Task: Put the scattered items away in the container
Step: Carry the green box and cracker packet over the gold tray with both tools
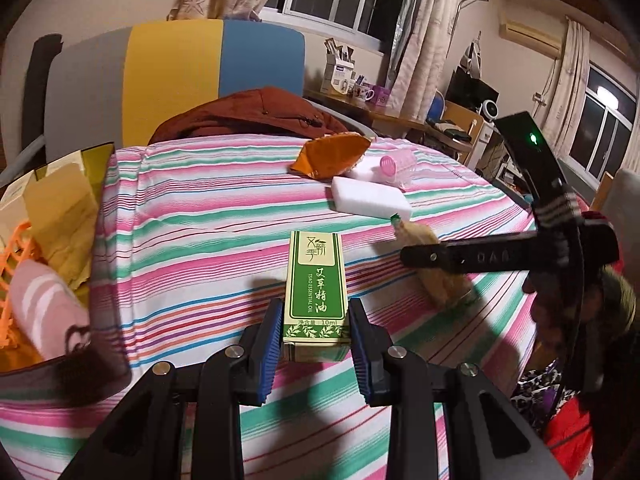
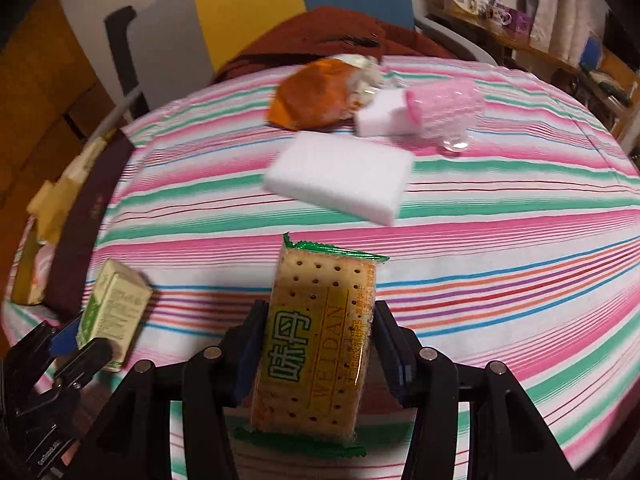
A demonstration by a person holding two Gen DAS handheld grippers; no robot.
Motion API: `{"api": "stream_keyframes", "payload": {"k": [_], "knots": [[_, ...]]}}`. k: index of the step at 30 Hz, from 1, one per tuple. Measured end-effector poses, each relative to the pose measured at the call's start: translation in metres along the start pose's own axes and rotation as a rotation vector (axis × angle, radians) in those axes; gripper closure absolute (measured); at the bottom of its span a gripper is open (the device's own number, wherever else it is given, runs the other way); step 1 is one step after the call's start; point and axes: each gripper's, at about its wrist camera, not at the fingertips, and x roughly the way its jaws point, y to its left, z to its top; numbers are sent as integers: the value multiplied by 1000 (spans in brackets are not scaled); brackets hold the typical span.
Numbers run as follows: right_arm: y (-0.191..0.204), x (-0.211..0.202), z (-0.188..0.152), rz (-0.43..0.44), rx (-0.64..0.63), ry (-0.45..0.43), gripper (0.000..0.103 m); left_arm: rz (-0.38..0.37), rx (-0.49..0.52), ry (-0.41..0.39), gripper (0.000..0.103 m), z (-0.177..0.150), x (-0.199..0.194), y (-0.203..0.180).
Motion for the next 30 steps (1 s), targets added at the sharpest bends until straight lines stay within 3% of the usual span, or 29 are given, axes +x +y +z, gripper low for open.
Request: {"api": "stream_keyframes", "payload": {"k": [11,17,30], "knots": [[58,3,-10,101,-46,-112,51,39,-34,-80,72,-3,-43,19],[94,9,-7,147,-95,-130,52,84,-80,-137,72,-2,-76,47],[181,-7,12,302,-198,-204,54,349,-238,-218,72,-17,-155,173]]}}
